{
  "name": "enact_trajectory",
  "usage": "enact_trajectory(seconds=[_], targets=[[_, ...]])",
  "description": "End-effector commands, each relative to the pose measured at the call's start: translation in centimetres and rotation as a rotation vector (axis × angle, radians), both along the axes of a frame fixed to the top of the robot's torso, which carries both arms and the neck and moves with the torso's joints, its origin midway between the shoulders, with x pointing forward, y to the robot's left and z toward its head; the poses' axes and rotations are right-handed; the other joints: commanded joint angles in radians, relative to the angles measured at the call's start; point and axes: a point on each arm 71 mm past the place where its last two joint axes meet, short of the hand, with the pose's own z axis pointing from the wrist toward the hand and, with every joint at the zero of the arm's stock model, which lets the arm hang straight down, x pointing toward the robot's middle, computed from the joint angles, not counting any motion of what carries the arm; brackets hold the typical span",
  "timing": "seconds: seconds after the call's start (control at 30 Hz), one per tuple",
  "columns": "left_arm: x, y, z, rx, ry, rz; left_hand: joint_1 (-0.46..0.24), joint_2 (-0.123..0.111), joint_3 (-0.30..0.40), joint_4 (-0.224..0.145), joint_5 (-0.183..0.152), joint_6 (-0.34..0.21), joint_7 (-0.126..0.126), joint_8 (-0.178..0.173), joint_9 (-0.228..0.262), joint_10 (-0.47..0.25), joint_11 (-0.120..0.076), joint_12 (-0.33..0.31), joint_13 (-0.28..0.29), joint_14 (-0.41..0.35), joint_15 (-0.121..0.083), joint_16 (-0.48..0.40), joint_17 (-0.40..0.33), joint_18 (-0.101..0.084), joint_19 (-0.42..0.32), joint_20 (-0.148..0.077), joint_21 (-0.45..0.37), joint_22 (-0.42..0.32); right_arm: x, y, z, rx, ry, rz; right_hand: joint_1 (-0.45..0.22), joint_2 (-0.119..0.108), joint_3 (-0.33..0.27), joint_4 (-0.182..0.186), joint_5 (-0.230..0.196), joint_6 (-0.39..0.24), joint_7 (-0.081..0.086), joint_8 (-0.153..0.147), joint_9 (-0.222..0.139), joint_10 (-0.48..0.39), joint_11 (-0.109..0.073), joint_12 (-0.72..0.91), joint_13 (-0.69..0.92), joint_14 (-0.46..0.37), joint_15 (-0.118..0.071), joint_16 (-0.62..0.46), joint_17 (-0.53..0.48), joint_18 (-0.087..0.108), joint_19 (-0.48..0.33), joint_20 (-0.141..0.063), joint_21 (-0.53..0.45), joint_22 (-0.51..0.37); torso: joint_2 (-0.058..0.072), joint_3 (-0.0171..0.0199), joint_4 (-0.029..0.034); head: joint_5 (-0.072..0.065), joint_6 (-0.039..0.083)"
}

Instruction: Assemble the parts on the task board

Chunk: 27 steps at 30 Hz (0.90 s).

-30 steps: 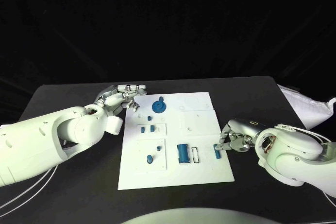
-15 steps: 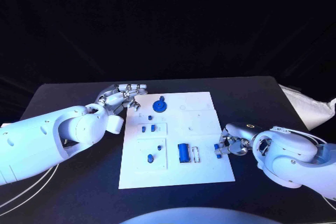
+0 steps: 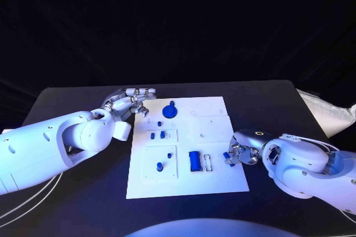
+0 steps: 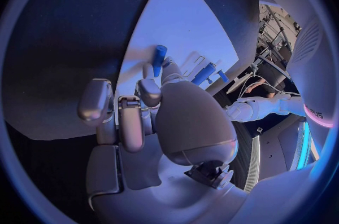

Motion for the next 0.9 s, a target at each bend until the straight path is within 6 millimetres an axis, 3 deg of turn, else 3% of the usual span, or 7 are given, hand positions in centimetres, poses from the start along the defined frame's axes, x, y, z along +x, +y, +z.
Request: enact_trajectory(seconds=[0.03, 0.2, 0.27, 0.43, 0.83, 0.9], targets=[[-0.06, -0.18, 0.10, -0.012, -0.007, -0.017, 0.001, 0.012, -0.004, -0.002, -0.001, -0.006, -0.001, 0.006, -0.002, -0.008, 0.002, 0.006, 0.001, -0.006, -0.003, -0.004, -0.001, 0.019, -0.007, -0.001, -0.006, -0.001, -0.45, 0.12, -1.12, -0.109, 0.037, 0.054, 0.048, -0.003, 0.008, -0.027, -0.020, 0.006, -0.001, -0.011, -0.003, -0.002, -0.008, -0.004, -0.003, 0.077, -0.005, -0.003, 0.119, -0.006, -0.002, -0.004, -0.002, 0.000, -0.001, -0.0002, -0.0004, 0.000, -0.001], [-0.06, -0.16, 0.08, -0.011, -0.006, -0.017, 0.001, 0.012, -0.004, -0.002, -0.001, -0.006, -0.001, 0.006, -0.002, -0.008, 0.002, 0.006, 0.001, -0.006, -0.003, -0.004, -0.001, 0.019, -0.007, -0.001, -0.006, -0.001, -0.42, 0.57, -1.28, -0.150, 0.019, 0.088, 0.087, -0.008, 0.022, -0.056, -0.035, 0.010, 0.001, -0.017, -0.005, -0.006, -0.008, -0.013, -0.007, 0.077, -0.004, -0.004, 0.118, -0.007, -0.003, -0.004, -0.004, 0.000, -0.001, 0.0003, -0.0001, 0.000, -0.001], [-0.07, -0.15, 0.08, -0.011, -0.006, -0.017, 0.001, 0.012, -0.004, -0.002, -0.001, -0.006, -0.001, 0.006, -0.002, -0.008, 0.002, 0.006, 0.001, -0.006, -0.003, -0.004, -0.001, 0.019, -0.007, -0.001, -0.006, -0.001, -0.42, 0.76, -1.32, -0.166, 0.009, 0.102, 0.112, 0.000, 0.040, -0.071, -0.025, 0.012, 0.002, -0.021, -0.007, -0.012, -0.008, -0.025, -0.014, 0.077, -0.005, -0.004, 0.120, -0.007, -0.003, -0.005, -0.004, 0.000, 0.000, -0.0006, 0.0002, -0.002, -0.002], [-0.10, -0.15, 0.08, -0.011, -0.006, -0.018, 0.001, 0.012, -0.004, -0.002, -0.001, -0.006, -0.001, 0.006, -0.002, -0.008, 0.002, 0.006, 0.001, -0.006, -0.003, -0.004, -0.001, 0.019, -0.007, -0.001, -0.006, -0.001, -0.41, 0.95, -1.33, -0.174, -0.003, 0.111, 0.118, 0.002, 0.071, -0.074, 0.057, 0.015, 0.005, -0.035, -0.014, -0.020, -0.007, -0.049, -0.029, 0.077, -0.002, -0.004, 0.120, -0.007, -0.003, -0.004, -0.004, 0.002, 0.000, -0.0011, -0.0001, -0.002, -0.003], [-0.16, -0.18, 0.12, -0.008, -0.009, -0.020, 0.001, 0.012, -0.004, -0.002, -0.001, -0.006, -0.001, 0.006, -0.002, -0.008, 0.002, 0.006, 0.001, -0.006, -0.003, -0.004, -0.001, 0.019, -0.007, -0.001, -0.006, -0.001, -0.24, 0.98, -1.12, -0.110, -0.026, 0.073, 0.062, -0.026, 0.159, -0.019, 0.260, 0.031, -0.002, -0.054, -0.022, -0.003, -0.012, -0.042, -0.021, 0.080, -0.007, 0.001, 0.131, -0.010, 0.007, -0.007, 0.006, 0.018, -0.002, -0.0013, 0.0004, -0.007, -0.003], [-0.15, -0.17, 0.12, -0.007, -0.009, -0.020, 0.001, 0.012, -0.004, -0.002, -0.001, -0.006, -0.001, 0.006, -0.002, -0.008, 0.002, 0.006, 0.001, -0.006, -0.003, -0.004, -0.001, 0.019, -0.007, -0.001, -0.006, -0.001, -0.25, 1.00, -0.95, -0.074, -0.034, 0.054, 0.059, -0.029, 0.175, -0.014, 0.278, 0.034, -0.003, -0.054, -0.021, 0.001, -0.013, -0.035, -0.016, 0.081, -0.008, 0.003, 0.135, -0.010, 0.010, -0.008, 0.009, 0.023, -0.002, -0.0005, 0.0000, -0.008, -0.004]])
